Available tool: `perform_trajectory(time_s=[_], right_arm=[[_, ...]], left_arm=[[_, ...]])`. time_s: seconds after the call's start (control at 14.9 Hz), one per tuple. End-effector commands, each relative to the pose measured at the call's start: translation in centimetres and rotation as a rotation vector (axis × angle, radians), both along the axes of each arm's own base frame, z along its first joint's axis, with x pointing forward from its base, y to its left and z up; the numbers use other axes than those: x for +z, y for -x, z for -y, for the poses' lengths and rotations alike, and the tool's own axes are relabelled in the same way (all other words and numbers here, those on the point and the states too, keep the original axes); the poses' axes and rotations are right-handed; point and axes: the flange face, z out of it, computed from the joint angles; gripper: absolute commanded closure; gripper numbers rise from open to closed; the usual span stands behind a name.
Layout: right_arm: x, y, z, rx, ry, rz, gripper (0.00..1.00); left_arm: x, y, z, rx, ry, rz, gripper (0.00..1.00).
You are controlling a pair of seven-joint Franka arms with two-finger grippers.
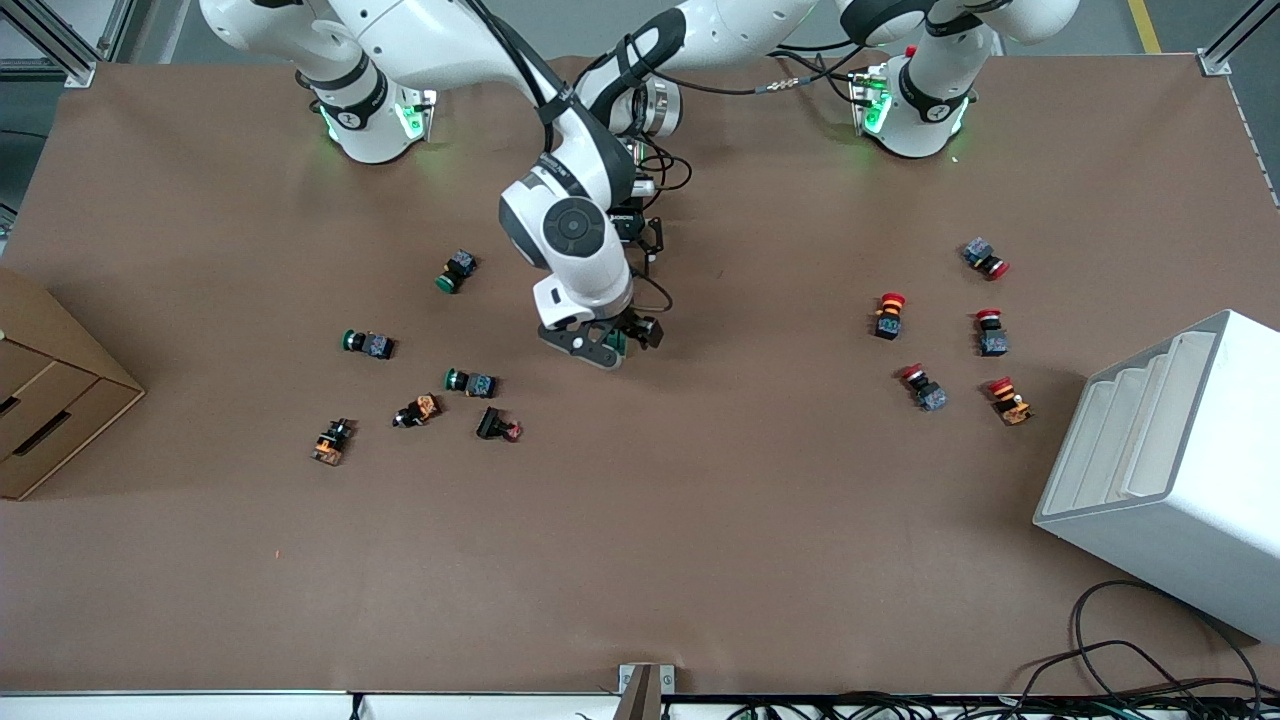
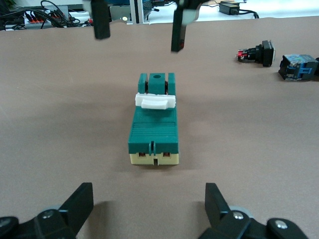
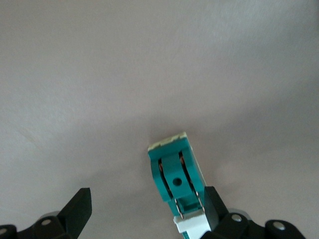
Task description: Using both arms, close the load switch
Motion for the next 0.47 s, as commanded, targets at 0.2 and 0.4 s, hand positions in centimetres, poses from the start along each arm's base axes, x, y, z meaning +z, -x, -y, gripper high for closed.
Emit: perform_trajectory(time_s=[0.2, 0.4], right_arm=[[-1.0, 1.8, 1.4, 0.017, 0.02, -0.029, 0.0], [-0.8, 4.4, 1.4, 0.049, 0.029, -0.035, 0.0]], left_arm=[[-0.7, 0.4, 0.2, -0.004, 0.0, 0.007, 0.01], [-0.7, 0.4, 0.2, -0.003, -0.001, 0.006, 0.01]])
